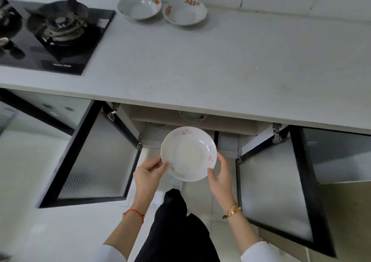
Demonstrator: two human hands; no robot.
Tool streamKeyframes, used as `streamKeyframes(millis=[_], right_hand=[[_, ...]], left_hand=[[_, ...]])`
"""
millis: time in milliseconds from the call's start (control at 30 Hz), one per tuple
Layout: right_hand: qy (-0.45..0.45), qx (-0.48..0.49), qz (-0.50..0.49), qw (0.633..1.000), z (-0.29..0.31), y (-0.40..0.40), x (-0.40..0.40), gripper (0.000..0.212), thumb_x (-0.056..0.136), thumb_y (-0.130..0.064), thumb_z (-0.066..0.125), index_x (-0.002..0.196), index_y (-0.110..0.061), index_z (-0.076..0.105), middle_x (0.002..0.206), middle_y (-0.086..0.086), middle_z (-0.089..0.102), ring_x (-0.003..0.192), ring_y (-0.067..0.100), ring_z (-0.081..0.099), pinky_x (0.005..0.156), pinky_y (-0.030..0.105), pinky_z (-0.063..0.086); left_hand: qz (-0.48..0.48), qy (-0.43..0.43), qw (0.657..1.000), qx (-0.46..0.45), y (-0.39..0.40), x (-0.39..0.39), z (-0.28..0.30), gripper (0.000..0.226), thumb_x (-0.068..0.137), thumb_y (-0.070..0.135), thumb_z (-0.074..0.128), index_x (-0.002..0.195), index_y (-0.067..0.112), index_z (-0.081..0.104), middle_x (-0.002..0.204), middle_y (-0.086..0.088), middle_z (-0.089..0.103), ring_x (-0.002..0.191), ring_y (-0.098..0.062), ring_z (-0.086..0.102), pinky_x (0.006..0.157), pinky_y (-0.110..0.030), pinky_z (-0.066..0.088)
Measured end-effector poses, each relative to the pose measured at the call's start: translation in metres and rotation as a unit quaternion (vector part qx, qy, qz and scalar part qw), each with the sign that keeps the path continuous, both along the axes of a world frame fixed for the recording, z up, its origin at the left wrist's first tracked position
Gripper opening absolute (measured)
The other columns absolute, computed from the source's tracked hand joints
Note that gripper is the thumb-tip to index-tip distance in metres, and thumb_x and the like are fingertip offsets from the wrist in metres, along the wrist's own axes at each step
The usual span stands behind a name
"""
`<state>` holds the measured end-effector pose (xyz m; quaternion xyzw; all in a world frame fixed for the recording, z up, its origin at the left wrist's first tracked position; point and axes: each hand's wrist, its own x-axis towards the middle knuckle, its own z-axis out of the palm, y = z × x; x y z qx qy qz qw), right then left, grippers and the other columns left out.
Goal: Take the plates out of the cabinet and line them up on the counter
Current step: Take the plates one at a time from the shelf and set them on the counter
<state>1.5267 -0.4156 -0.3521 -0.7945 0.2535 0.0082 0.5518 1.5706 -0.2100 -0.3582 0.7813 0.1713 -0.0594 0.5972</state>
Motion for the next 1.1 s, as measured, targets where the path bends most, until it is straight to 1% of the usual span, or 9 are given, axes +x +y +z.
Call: streamKeyframes(millis=[267,400,467,600,700,800,933,1033,1100], right_hand=[[-0.093,-0.006,-0.024,0.995,0.105,-0.020,-0.020,0.054,0.089,-0.003,0.056,0.137,-0.020,0.039,0.134,-0.015,0.042,0.118,-0.020,0.036,0.095,-0.004,0.025],[-0.123,0.004,-0.027,0.992,0.136,-0.030,-0.008,0.055,0.090,-0.003,0.055,0.138,-0.023,0.037,0.139,-0.012,0.039,0.130,-0.002,0.033,0.099,0.000,0.026],[-0.139,-0.001,-0.031,0.990,0.147,-0.034,0.000,0.055,0.090,-0.003,0.055,0.139,-0.023,0.037,0.138,-0.013,0.039,0.130,-0.002,0.033,0.096,-0.004,0.025],[-0.144,-0.009,-0.045,0.988,0.162,-0.047,0.024,0.055,0.089,-0.006,0.056,0.139,-0.020,0.040,0.137,-0.012,0.045,0.126,-0.002,0.039,0.101,0.010,0.033],[-0.154,-0.018,-0.044,0.987,0.169,-0.059,0.052,0.055,0.089,-0.005,0.055,0.140,-0.018,0.039,0.143,-0.005,0.044,0.132,0.006,0.037,0.100,0.007,0.034],[-0.145,-0.029,-0.032,0.988,0.174,-0.070,0.086,0.054,0.090,-0.006,0.053,0.141,-0.016,0.037,0.146,0.001,0.039,0.139,0.014,0.031,0.114,0.030,0.030],[-0.135,-0.056,-0.036,0.989,0.179,-0.087,0.139,0.053,0.090,-0.005,0.053,0.139,-0.013,0.038,0.145,0.004,0.040,0.133,0.014,0.036,0.111,0.026,0.028],[-0.133,-0.068,-0.042,0.988,0.179,-0.103,0.183,0.052,0.089,-0.003,0.053,0.138,-0.013,0.038,0.143,0.005,0.040,0.123,0.006,0.036,0.105,0.022,0.027],[-0.127,-0.072,-0.043,0.988,0.178,-0.114,0.213,0.053,0.089,-0.002,0.053,0.138,-0.011,0.038,0.142,0.007,0.040,0.128,0.013,0.037,0.105,0.022,0.027]], left_hand=[[-0.032,-0.070,0.997,-0.005,-0.016,-0.013,0.101,0.023,0.074,0.027,0.081,0.097,0.033,0.077,0.086,0.013,0.073,0.081,-0.004,0.068,0.076,-0.013,0.051],[-0.041,-0.105,0.993,-0.027,-0.028,0.003,0.135,0.023,0.074,0.030,0.080,0.094,0.040,0.075,0.087,0.014,0.072,0.079,0.001,0.067,0.074,-0.006,0.047],[-0.046,-0.109,0.992,-0.035,-0.034,0.013,0.147,0.023,0.075,0.030,0.080,0.097,0.036,0.076,0.089,0.014,0.072,0.082,0.000,0.068,0.077,-0.008,0.048],[-0.053,-0.109,0.992,-0.040,-0.047,0.041,0.164,0.023,0.076,0.031,0.080,0.098,0.032,0.076,0.089,0.014,0.071,0.083,0.000,0.068,0.080,-0.011,0.050],[-0.054,-0.121,0.991,-0.024,-0.058,0.071,0.173,0.023,0.076,0.029,0.079,0.099,0.028,0.076,0.088,0.014,0.072,0.080,0.002,0.068,0.078,-0.009,0.049],[-0.072,-0.127,0.989,-0.015,-0.070,0.105,0.179,0.025,0.077,0.027,0.078,0.101,0.028,0.075,0.091,0.012,0.071,0.081,0.002,0.066,0.074,-0.005,0.047],[-0.094,-0.136,0.986,-0.010,-0.088,0.159,0.181,0.024,0.078,0.026,0.077,0.100,0.034,0.073,0.093,0.012,0.070,0.083,-0.001,0.067,0.078,-0.011,0.051],[-0.112,-0.142,0.983,0.012,-0.104,0.207,0.177,0.029,0.078,0.024,0.078,0.107,0.025,0.073,0.093,0.010,0.070,0.084,-0.002,0.067,0.076,-0.007,0.050],[-0.117,-0.140,0.983,0.016,-0.115,0.238,0.175,0.032,0.078,0.023,0.078,0.109,0.021,0.073,0.094,0.009,0.069,0.085,-0.003,0.067,0.074,-0.004,0.048]])
